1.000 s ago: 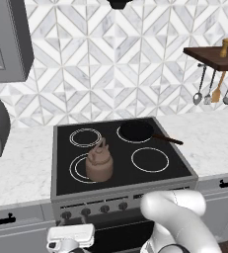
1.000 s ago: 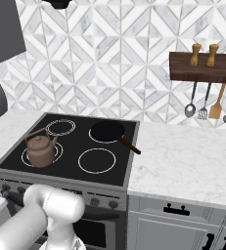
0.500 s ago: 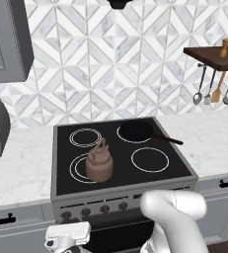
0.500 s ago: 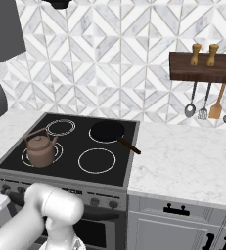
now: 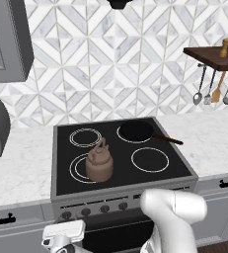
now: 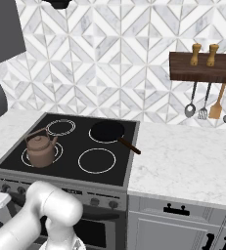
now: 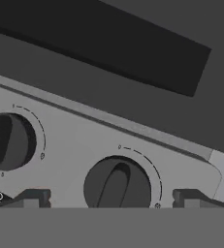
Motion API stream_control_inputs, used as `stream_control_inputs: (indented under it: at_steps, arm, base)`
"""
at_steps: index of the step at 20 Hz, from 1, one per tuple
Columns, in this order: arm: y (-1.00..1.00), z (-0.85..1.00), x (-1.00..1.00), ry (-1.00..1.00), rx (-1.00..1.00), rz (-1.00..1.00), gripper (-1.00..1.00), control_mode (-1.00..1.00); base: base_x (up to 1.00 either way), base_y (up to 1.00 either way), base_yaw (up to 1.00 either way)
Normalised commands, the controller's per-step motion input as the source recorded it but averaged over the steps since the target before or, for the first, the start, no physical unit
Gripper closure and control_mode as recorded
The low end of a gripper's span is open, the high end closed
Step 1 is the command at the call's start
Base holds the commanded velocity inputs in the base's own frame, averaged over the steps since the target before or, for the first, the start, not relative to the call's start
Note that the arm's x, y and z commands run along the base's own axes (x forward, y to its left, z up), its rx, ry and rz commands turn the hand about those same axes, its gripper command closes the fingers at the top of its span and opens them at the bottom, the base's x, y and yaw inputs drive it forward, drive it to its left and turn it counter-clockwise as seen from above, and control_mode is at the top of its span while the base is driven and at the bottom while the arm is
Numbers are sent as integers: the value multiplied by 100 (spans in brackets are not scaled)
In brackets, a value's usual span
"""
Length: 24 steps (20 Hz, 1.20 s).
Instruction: Pick the kettle from the counter and place it on a stove burner. Then turn the burner on.
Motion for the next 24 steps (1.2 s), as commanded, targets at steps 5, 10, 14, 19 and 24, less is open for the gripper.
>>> stream_control_inputs:
  at_steps: [5,10,14,19,24]
  arm:
    - [6,-12,15,-1,-5,0,-100,-100]
    - [0,0,1,0,0,0,100,-100]
    - [0,0,1,0,0,0,100,-100]
    - [10,0,13,8,-9,0,100,-100]
    - [38,0,22,31,-35,0,100,-100]
  base:
    - [0,0,0]
    - [0,0,0]
    - [0,0,0]
    - [0,0,0]
    - [0,0,0]
